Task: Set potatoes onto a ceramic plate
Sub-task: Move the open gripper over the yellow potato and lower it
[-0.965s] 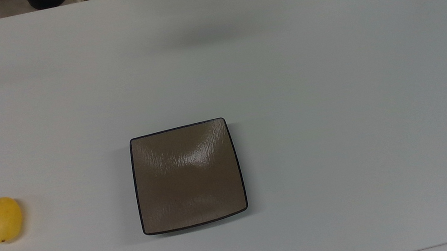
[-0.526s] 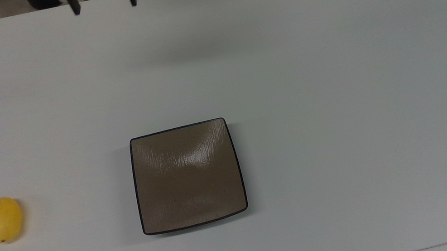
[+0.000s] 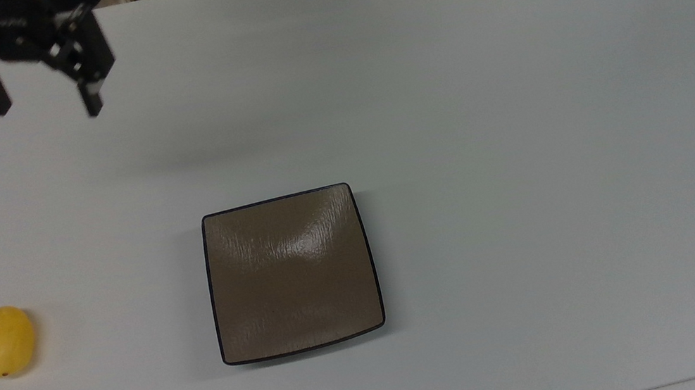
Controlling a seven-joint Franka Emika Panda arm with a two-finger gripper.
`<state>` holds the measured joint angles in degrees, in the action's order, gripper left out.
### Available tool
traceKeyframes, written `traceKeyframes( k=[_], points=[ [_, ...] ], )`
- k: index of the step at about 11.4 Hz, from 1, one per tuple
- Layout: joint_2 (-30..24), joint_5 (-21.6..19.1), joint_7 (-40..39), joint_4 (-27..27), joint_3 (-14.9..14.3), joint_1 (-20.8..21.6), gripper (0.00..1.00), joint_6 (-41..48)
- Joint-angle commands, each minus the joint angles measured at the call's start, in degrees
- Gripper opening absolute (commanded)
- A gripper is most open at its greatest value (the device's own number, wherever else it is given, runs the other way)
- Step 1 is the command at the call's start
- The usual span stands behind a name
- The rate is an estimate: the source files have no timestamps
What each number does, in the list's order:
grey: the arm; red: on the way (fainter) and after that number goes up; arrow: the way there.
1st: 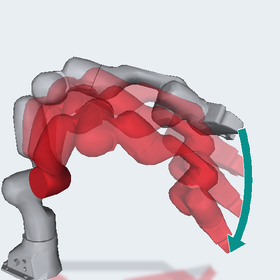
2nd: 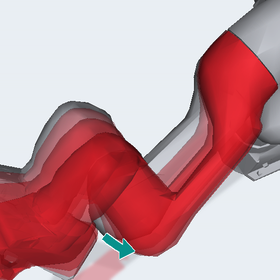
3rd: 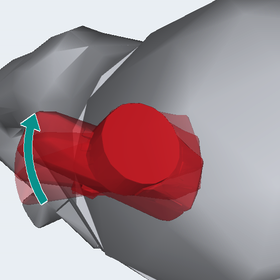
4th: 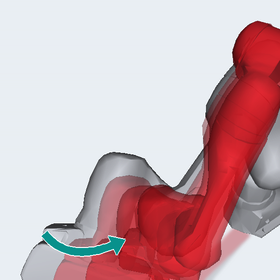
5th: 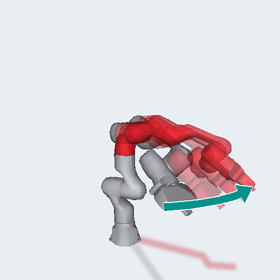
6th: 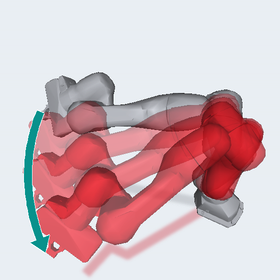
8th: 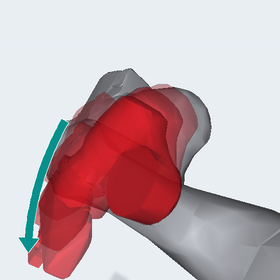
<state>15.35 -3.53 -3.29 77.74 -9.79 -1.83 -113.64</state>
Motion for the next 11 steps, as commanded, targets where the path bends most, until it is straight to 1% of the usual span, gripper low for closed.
traceKeyframes(
  k=[1, 2, 4, 5, 7, 8, 9, 10, 11],
  points=[
    [6.0, -0.2, -0.8, -3.1, -0.6, -2.7, 1.0, -9.8],
    [7.4, -0.3, -0.8, -3.1, -0.2, -4.7, 1.0, -13.1],
    [10.6, -0.5, -0.8, -3.7, 0.0, -6.6, 1.0, -18.4],
    [12.4, -1.3, -0.8, -3.8, 0.0, -7.6, 1.0, -19.9],
    [16.7, -5.3, -2.6, -6.4, 0.0, -9.2, 1.0, -22.4],
    [18.6, -6.0, -3.7, -7.9, 0.3, -10.2, 1.0, -22.5],
    [20.3, -6.1, -3.9, -8.2, 0.9, -10.9, 1.0, -24.7],
    [22.3, -6.1, -3.9, -8.3, 1.8, -11.4, 1.0, -28.8],
    [24.1, -6.1, -4.4, -8.8, 2.2, -11.9, 1.0, -30.6]
  ],
)
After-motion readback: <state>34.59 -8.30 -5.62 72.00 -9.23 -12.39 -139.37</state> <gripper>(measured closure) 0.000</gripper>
